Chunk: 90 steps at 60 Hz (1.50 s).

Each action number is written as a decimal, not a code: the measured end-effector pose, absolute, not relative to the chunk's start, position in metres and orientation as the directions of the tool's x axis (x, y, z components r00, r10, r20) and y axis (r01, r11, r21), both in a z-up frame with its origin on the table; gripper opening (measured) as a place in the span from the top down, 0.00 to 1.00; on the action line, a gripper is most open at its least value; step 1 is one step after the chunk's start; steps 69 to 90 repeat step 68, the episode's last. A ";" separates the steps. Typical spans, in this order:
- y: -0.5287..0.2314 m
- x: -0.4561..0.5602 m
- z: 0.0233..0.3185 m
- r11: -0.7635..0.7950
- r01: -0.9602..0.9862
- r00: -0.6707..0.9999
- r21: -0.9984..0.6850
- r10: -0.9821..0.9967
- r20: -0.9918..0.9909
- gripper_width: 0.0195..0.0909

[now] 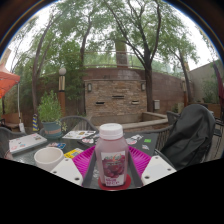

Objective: Pour water

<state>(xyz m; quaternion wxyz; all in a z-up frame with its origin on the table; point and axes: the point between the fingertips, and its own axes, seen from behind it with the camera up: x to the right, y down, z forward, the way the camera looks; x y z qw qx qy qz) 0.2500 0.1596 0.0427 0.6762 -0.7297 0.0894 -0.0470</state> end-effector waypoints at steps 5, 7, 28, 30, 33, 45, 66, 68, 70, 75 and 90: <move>0.146 0.256 0.043 -0.089 -0.059 0.974 -0.994 -0.224 -0.037 0.07; 0.137 0.259 0.042 -0.103 -0.059 0.968 -0.993 -0.248 -0.032 0.10; -0.005 0.210 0.085 -0.068 -0.095 0.964 -0.993 -0.255 -0.075 0.11; -0.021 0.202 0.085 -0.067 -0.088 0.963 -0.994 -0.260 -0.068 0.11; -0.045 0.193 0.087 -0.072 -0.088 0.961 -0.994 -0.268 -0.065 0.11; -0.129 0.163 0.084 -0.086 -0.167 0.955 -0.982 -0.262 -0.140 0.11; -0.192 0.158 0.092 -0.089 -0.168 0.942 -0.982 -0.308 -0.133 0.10; -0.194 0.156 0.091 -0.090 -0.165 0.944 -0.982 -0.302 -0.131 0.11; -0.194 0.156 0.091 -0.090 -0.165 0.944 -0.982 -0.302 -0.131 0.11; -0.194 0.156 0.091 -0.090 -0.165 0.944 -0.982 -0.302 -0.131 0.11; -0.194 0.156 0.091 -0.090 -0.165 0.944 -0.982 -0.302 -0.131 0.11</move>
